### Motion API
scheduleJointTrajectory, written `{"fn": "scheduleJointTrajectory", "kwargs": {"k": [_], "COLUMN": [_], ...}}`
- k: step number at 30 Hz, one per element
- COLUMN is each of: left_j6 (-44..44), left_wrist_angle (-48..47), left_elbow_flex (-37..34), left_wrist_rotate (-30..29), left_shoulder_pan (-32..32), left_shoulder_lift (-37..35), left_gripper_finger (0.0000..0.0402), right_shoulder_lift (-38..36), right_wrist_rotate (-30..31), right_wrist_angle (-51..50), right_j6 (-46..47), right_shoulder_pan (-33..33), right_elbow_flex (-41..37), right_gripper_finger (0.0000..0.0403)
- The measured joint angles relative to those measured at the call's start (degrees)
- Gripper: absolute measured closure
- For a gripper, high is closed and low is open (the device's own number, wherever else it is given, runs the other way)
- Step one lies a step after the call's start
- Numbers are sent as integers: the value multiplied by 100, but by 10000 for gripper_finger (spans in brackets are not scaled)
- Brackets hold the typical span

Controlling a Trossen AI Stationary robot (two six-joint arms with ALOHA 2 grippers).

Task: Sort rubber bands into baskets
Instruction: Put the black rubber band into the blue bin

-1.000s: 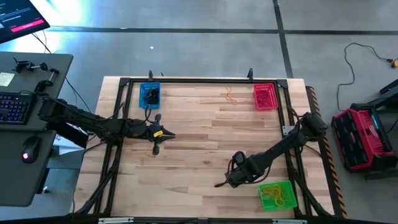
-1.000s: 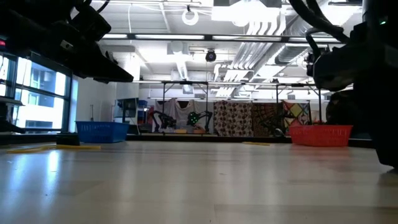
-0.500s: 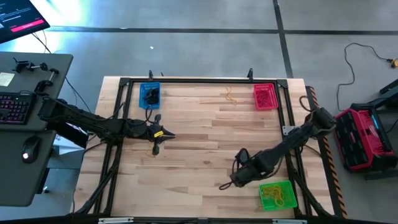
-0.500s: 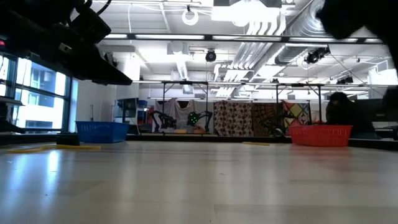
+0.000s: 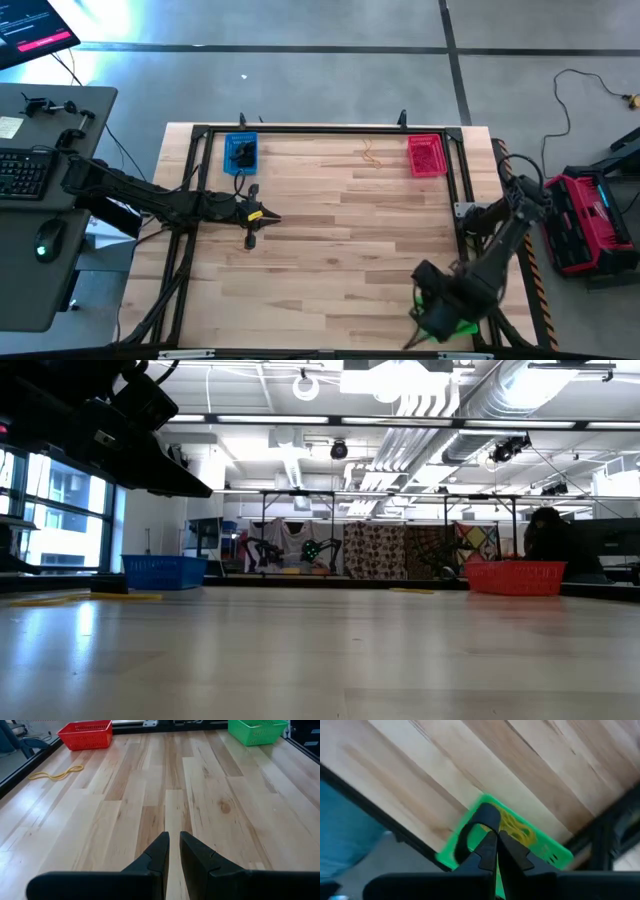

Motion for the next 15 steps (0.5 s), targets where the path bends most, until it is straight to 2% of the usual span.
{"fn": "scheduleJointTrajectory", "kwargs": {"k": [5,8,15], "left_j6": [2,2,-114], "left_wrist_angle": [0,0,128], "left_elbow_flex": [0,0,0], "left_wrist_rotate": [0,0,-193], "left_shoulder_pan": [0,0,2], "left_shoulder_lift": [0,0,-2], "left_gripper_finger": [367,367,367], "right_shoulder_lift": [0,0,-230], "right_wrist_rotate": [-190,6,942], "right_wrist_angle": [-27,-13,317], "right_j6": [591,639,-521], "right_shoulder_pan": [412,456,-194], "right_elbow_flex": [-348,-398,-398], "right_gripper_finger": [402,403,403]}}
